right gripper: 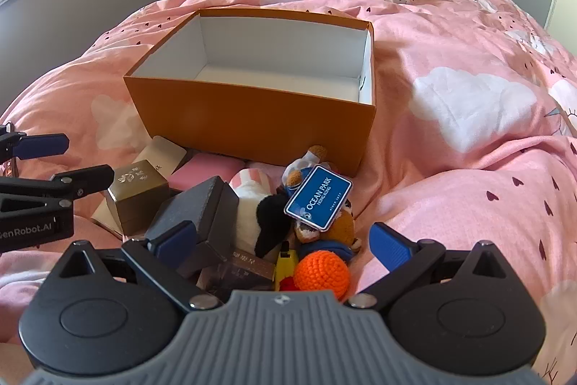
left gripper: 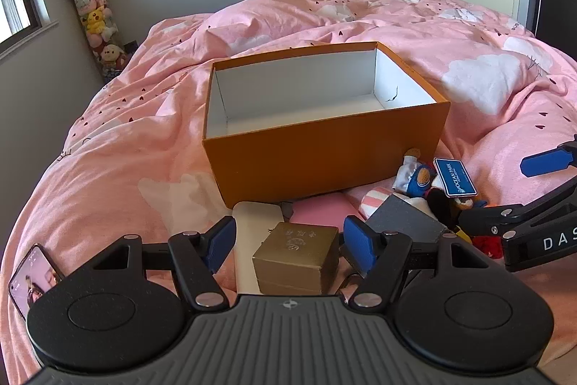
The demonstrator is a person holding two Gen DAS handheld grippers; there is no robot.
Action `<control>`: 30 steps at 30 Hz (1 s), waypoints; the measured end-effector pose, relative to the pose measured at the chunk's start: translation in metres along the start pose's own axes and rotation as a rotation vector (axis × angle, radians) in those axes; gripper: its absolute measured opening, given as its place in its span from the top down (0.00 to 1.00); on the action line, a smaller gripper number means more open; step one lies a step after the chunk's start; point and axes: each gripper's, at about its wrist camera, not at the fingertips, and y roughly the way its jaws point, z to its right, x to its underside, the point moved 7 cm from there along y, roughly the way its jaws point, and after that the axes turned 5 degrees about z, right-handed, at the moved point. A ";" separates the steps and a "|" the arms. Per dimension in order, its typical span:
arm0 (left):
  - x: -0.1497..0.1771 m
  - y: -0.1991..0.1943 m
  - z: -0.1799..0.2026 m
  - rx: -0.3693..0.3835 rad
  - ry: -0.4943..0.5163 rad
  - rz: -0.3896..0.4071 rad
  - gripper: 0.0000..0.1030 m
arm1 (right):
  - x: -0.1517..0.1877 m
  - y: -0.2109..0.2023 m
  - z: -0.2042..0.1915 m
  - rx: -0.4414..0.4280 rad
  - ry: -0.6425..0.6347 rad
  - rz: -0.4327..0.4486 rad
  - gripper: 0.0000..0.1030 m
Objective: Organize objects
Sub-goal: 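Move left gripper to the cream glasses case while right gripper grasps the gold box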
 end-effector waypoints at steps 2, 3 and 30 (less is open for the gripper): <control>-0.001 0.000 -0.001 -0.001 0.002 -0.001 0.22 | -0.001 0.000 -0.001 -0.004 -0.005 -0.003 0.01; -0.001 0.000 -0.001 0.000 0.000 -0.002 0.22 | -0.002 0.000 -0.001 -0.005 -0.009 -0.004 0.01; 0.024 0.051 -0.069 0.077 -0.178 -0.320 0.52 | -0.035 0.075 -0.109 -0.464 -0.358 -0.257 0.24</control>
